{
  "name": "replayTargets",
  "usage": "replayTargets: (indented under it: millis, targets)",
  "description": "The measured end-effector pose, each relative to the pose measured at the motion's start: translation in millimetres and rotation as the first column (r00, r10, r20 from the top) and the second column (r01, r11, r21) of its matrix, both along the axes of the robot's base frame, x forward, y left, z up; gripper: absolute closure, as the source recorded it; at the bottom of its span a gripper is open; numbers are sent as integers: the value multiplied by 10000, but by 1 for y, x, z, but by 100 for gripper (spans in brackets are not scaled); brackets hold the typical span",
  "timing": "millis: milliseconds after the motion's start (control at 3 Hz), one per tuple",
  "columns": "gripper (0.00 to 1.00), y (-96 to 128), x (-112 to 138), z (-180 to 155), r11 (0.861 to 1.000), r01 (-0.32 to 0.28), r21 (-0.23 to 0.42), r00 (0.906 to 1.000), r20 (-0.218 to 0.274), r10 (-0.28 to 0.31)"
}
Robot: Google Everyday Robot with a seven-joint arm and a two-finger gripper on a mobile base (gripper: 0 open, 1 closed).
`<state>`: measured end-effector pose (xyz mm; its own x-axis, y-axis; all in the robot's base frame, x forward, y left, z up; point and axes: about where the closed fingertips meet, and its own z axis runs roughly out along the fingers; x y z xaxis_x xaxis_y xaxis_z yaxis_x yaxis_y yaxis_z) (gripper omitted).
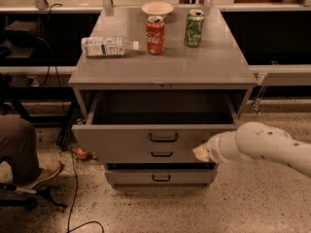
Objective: Close top drawer
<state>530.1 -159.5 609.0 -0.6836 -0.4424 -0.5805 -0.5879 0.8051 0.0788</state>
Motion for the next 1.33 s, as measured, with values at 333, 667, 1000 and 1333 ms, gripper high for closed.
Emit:
replayTargets:
  millis: [333,667,1000,1333]
  targets:
    - [100,10,39,-4,9997,-37,250,9981,620,22]
    - [100,10,45,-4,9996,-45,290,9975,708,25]
    - [100,12,85,-2,9983,-118,573,9910,1336,40]
    - [100,5,108,5,9972,-110,738,9829,1841,-28]
